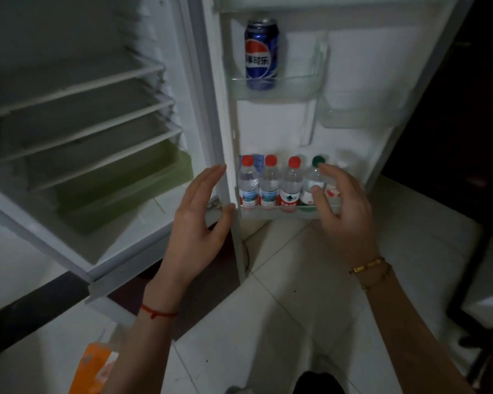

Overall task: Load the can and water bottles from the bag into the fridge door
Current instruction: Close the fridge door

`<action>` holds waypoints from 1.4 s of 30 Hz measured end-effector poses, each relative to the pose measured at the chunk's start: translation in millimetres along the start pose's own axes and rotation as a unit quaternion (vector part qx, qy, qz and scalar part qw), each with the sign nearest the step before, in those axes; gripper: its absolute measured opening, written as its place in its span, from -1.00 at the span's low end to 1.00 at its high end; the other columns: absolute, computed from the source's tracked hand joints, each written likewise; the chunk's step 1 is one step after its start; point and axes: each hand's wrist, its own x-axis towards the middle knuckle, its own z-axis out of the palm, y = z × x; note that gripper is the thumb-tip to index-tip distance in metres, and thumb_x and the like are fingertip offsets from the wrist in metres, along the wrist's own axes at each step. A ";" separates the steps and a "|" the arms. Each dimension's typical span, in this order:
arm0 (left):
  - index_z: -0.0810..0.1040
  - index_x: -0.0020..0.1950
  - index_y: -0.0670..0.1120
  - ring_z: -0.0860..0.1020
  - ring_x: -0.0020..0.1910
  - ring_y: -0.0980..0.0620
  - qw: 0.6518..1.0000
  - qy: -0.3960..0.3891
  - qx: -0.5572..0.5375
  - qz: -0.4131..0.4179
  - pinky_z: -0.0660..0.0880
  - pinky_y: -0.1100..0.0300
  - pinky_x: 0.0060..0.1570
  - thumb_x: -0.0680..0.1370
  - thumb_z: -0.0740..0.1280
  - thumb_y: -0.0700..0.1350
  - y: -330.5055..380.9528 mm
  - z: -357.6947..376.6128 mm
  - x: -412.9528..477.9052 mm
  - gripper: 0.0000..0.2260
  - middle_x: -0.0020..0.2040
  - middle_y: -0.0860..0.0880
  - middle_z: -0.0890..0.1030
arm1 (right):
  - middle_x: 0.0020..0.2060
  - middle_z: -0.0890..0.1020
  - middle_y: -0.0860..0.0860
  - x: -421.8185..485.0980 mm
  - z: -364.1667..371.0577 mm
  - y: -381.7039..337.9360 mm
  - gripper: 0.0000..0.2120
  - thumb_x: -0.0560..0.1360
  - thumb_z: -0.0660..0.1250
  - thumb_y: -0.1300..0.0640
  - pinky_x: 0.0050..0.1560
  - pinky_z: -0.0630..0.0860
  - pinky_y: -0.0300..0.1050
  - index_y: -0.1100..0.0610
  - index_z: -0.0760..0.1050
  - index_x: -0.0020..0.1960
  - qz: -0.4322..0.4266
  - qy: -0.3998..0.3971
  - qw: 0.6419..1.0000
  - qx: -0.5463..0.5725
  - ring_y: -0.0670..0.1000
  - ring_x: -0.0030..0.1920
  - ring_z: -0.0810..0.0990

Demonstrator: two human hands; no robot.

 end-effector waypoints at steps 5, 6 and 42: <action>0.33 0.49 -0.11 0.33 0.46 0.11 1.000 -0.004 -0.009 0.015 0.26 0.23 0.44 0.56 0.34 -0.21 25.9 30.8 17.6 -0.51 0.47 -0.01 0.39 | 0.22 0.55 0.02 12.4 -27.8 23.8 -0.65 0.55 0.26 0.09 0.20 0.23 -0.51 0.13 0.45 0.31 0.003 0.005 1.000 -0.006 -0.05 0.23 0.42; 0.34 0.48 -0.11 0.33 0.46 0.12 1.000 -0.002 -0.010 0.018 0.25 0.25 0.43 0.56 0.34 -0.21 31.2 37.8 21.2 -0.51 0.46 0.00 0.39 | 0.22 0.54 0.00 15.8 -33.8 28.6 -0.65 0.55 0.26 0.10 0.21 0.24 -0.48 0.12 0.45 0.32 0.003 0.005 1.000 -0.003 -0.08 0.23 0.41; 0.34 0.49 -0.11 0.34 0.43 -0.04 0.993 0.030 0.094 0.059 0.32 0.01 0.40 0.55 0.29 -0.15 194.4 311.0 171.7 -0.51 0.44 -0.07 0.39 | 0.39 0.37 0.02 193.1 -168.4 254.0 -0.57 0.60 0.19 0.02 0.41 0.34 0.08 0.07 0.29 0.45 0.019 -0.054 0.997 0.059 0.02 0.40 0.32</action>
